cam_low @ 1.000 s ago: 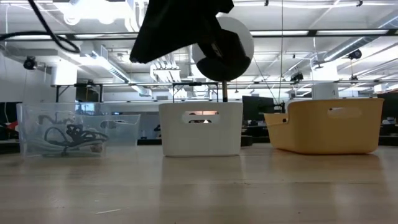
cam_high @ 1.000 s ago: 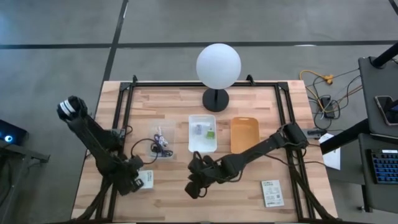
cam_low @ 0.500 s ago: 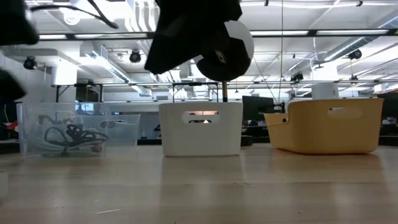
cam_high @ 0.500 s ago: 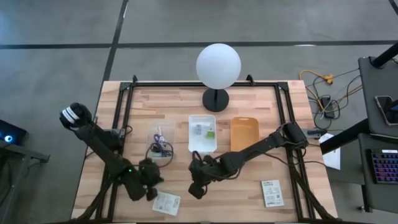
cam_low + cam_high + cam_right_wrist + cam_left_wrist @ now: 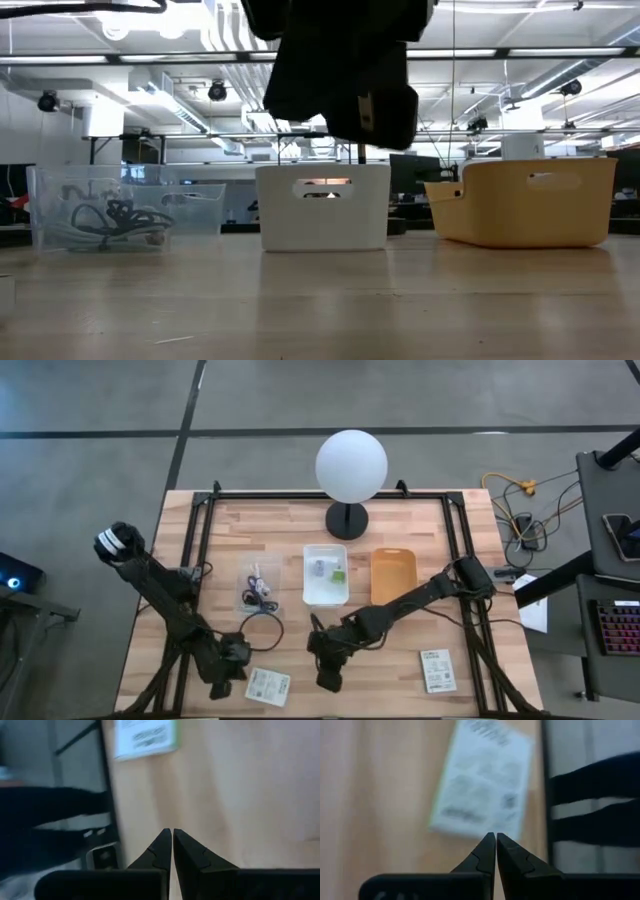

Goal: Pick and place items into bin
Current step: Put the left white card reader box into the yellow bin

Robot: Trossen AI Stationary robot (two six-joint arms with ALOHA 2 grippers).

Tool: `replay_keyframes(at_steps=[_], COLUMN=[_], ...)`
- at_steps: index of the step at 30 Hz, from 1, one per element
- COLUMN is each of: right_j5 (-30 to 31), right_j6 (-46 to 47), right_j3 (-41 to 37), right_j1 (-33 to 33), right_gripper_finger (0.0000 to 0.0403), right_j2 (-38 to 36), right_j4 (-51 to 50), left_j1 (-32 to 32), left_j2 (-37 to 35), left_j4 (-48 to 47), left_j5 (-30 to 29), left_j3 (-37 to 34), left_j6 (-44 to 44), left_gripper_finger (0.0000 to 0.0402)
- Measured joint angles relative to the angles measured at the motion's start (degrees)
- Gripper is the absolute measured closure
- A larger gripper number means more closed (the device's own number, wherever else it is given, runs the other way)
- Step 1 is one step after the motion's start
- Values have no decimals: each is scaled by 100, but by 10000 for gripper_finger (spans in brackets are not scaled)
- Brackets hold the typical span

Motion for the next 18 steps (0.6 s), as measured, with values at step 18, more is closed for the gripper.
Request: replay_keyframes(at_steps=[18], right_j5=[-585], right_j6=[-963], right_j3=[-258], right_j1=[-65], right_gripper_finger=[394], right_j2=[273], right_j4=[853], left_j1=[-130], left_j2=[1540], left_j4=[715], left_j5=[-87], left_j3=[636], left_j6=[-1255], left_gripper_finger=[402])
